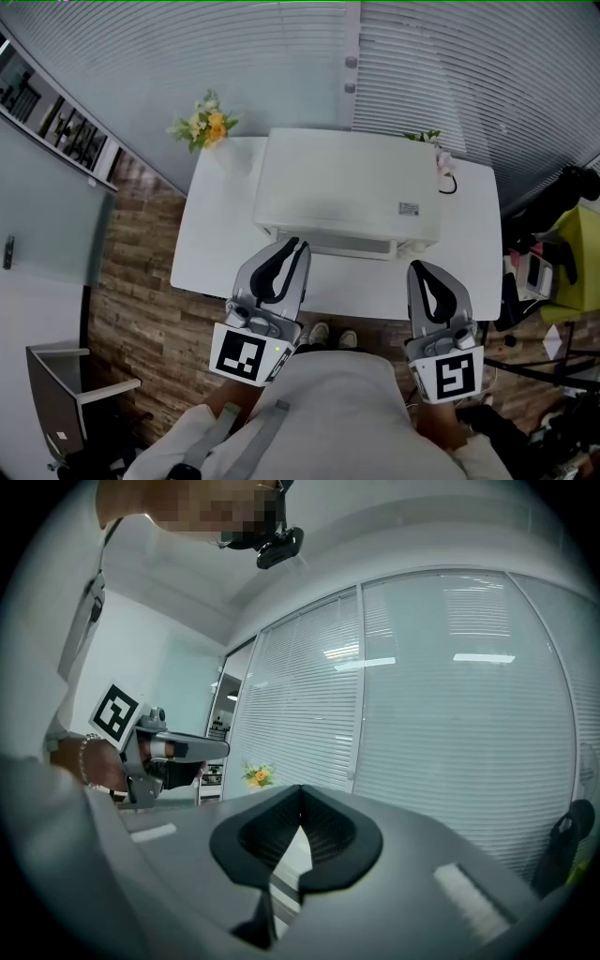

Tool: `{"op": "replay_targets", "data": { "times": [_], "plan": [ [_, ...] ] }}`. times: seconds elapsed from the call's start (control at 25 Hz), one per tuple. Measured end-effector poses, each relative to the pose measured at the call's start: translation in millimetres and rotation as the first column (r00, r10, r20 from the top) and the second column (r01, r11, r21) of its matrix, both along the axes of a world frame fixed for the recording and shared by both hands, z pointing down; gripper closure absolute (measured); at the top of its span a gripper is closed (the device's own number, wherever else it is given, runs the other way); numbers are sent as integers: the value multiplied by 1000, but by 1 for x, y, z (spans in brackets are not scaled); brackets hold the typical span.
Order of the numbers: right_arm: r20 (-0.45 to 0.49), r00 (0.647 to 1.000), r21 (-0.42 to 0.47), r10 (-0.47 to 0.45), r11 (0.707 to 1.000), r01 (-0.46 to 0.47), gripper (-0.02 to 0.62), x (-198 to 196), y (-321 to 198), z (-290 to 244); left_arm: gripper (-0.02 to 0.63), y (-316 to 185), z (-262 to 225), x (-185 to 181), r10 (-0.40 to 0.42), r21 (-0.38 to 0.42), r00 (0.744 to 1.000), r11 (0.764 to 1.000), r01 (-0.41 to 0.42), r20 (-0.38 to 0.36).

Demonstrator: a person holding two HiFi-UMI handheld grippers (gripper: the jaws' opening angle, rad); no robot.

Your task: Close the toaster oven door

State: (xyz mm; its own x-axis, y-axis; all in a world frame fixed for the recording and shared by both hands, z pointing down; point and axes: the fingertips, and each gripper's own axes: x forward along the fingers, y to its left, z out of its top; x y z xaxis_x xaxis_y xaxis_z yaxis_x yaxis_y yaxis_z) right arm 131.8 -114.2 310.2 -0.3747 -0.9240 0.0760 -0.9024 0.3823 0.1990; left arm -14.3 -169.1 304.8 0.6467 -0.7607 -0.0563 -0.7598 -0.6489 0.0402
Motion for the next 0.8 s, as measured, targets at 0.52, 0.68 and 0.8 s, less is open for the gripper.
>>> {"op": "replay_targets", "data": {
  "times": [0.52, 0.68, 0.8],
  "plan": [
    [2, 1000, -7, 4, 1000, -4, 592, 2, -3, 1, 563, -2, 3, 0, -4, -13, 1000, 1000, 4, 16],
    [0, 1000, -7, 6, 1000, -6, 592, 1, -3, 2, 563, -2, 5, -1, -3, -16, 1000, 1000, 3, 17],
    [0, 1000, -6, 7, 1000, -7, 592, 1, -2, 1, 563, -1, 5, -2, -1, -18, 1000, 1000, 2, 18]
  ]
}}
